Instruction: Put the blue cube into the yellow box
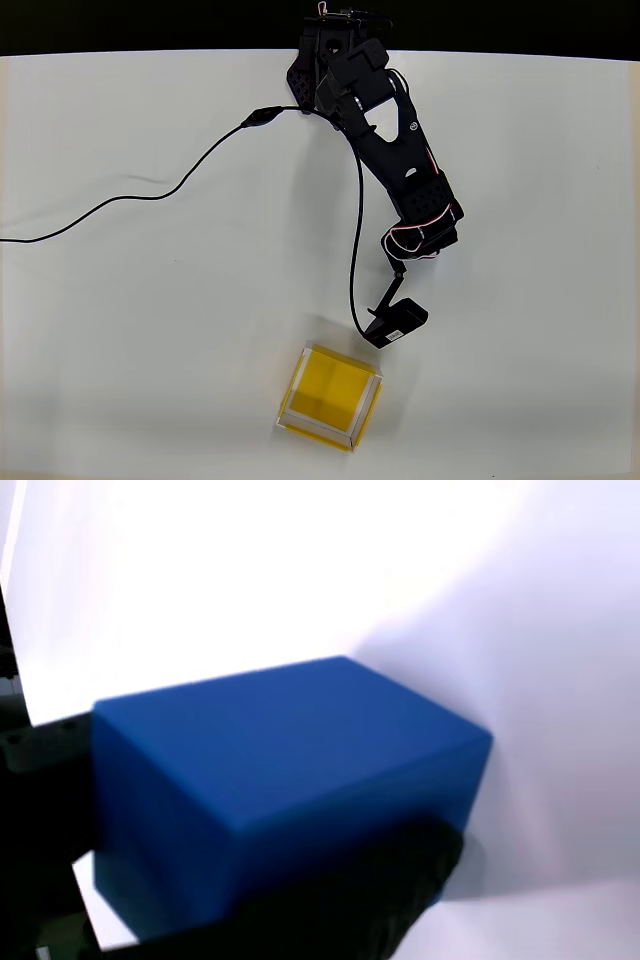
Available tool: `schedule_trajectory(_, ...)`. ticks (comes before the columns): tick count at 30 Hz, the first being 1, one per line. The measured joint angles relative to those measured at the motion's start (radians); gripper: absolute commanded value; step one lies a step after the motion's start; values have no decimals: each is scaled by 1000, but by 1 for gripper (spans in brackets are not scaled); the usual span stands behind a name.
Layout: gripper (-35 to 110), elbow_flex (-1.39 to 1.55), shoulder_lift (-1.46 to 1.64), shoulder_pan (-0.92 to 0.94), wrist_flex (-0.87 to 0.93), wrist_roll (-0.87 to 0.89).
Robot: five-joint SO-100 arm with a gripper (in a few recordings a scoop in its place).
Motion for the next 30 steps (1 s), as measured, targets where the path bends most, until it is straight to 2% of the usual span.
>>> schedule_trajectory(13,21,-147,179,195,-92,-218)
schedule_trajectory(21,21,-229,144,414,-370,-385)
schedule_trajectory(30,21,-360,-9,534,-462,-397)
